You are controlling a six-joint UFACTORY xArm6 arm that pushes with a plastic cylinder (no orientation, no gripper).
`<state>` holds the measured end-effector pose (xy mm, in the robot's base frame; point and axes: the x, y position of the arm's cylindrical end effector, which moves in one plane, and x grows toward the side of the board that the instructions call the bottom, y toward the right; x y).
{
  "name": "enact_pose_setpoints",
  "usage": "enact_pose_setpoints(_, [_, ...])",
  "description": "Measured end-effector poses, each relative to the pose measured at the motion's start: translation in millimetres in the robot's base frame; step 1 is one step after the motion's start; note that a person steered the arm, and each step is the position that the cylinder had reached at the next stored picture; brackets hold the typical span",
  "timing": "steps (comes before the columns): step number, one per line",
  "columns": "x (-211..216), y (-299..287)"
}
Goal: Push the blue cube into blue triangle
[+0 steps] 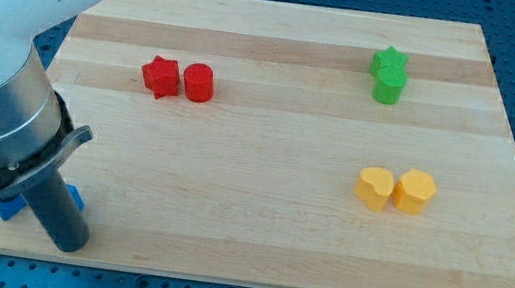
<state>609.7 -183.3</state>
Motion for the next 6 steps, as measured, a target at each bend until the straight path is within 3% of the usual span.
enact_pose_setpoints(2, [-8,86])
enact_pose_setpoints(3, [-29,79])
enact_pose_setpoints(6, [-30,10])
